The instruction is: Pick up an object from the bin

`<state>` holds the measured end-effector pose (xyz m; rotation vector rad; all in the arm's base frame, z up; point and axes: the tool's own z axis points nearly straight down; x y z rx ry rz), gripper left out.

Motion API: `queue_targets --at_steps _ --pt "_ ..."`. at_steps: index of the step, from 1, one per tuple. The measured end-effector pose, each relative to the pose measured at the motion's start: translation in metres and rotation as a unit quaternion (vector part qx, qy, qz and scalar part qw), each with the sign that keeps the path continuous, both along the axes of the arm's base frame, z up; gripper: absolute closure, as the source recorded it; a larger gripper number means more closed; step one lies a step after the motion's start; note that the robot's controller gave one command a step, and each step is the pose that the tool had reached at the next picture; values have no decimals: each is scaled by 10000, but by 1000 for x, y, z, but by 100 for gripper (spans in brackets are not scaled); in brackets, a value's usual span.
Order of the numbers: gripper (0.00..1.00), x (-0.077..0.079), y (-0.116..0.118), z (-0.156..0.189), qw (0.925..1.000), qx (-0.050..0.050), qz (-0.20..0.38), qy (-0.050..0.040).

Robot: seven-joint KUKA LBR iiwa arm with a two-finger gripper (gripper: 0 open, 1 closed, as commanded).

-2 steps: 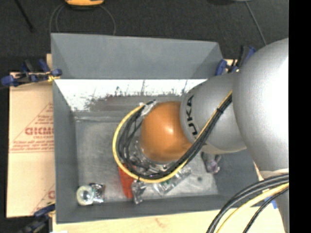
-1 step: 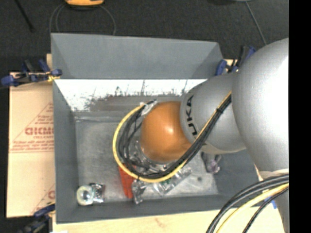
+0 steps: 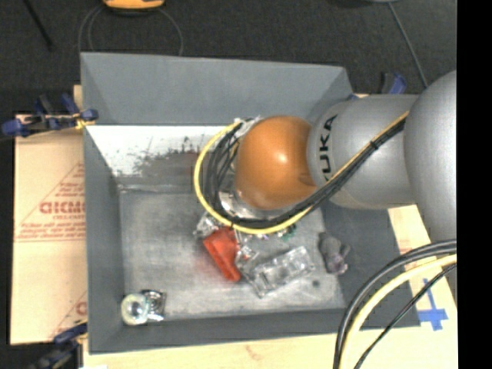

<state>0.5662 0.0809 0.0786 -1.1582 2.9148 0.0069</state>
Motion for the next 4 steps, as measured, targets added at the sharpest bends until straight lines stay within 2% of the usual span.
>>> queue_targets --at_steps 1,2,3,4 --pt "100 36 25 3 9936 -24 -1132 -17" --pt "100 67 4 1 9214 11 -3886 9" --pt "100 73 -5 2 8955 43 -4451 -1" --pt "0 73 -5 1 8954 44 -4453 -2"
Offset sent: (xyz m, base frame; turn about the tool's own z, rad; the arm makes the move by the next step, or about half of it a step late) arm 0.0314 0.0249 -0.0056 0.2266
